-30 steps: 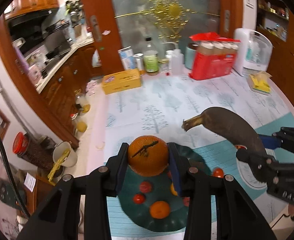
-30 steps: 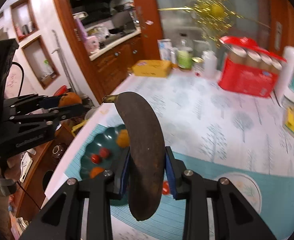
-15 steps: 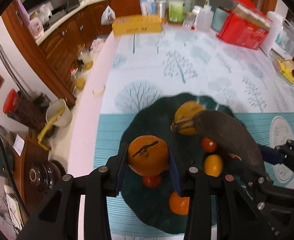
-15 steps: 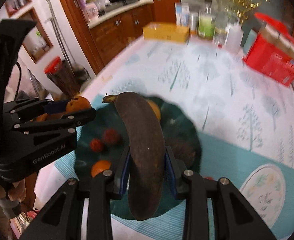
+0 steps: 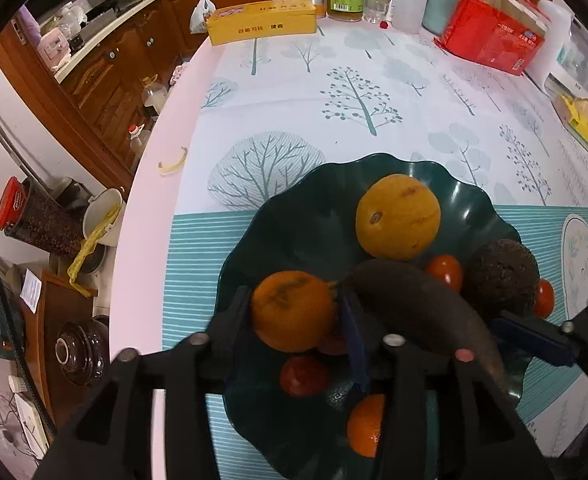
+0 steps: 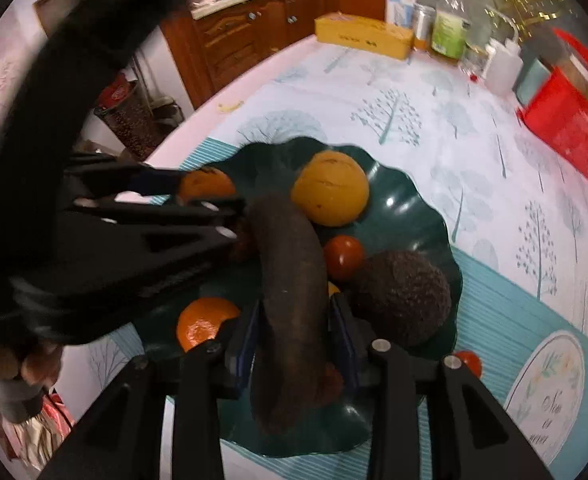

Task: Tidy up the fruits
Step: 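Open both tools to release the banana and mandarin onto the green plate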

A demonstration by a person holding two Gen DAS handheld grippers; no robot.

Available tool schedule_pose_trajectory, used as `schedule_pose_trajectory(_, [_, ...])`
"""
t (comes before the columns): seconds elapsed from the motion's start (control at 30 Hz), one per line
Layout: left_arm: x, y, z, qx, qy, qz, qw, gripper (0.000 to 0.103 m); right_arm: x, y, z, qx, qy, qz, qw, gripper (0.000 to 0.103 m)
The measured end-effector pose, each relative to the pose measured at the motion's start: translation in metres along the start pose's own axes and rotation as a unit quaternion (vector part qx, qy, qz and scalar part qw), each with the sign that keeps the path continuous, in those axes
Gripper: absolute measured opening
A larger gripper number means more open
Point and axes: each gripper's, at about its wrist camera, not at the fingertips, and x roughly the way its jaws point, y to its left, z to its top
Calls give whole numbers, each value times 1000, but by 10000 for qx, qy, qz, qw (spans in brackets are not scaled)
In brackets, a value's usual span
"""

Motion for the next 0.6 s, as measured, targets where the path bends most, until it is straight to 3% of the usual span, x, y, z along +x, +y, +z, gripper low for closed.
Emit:
schedule_pose_trajectory(0.13, [-5, -2, -3, 37, -84, 90, 9999, 63, -14, -1, -3, -127, -175, -41, 9998, 43])
schedule_pose_trajectory(0.27, [-14, 0, -7, -121, -89, -41, 9999, 68, -25, -8, -6, -100, -216, 62, 9997, 43])
schedule_pose_trajectory(0.33, [-21, 0, -9, -158, -153, -101, 9997, 78, -34, -11, -8, -99, -277, 70, 9995, 43])
schedule_pose_trajectory(0.6, [-64, -10, -15, -66, -479, -149, 9987, 87, -69, -30, -23, 22, -491, -82, 9988, 43])
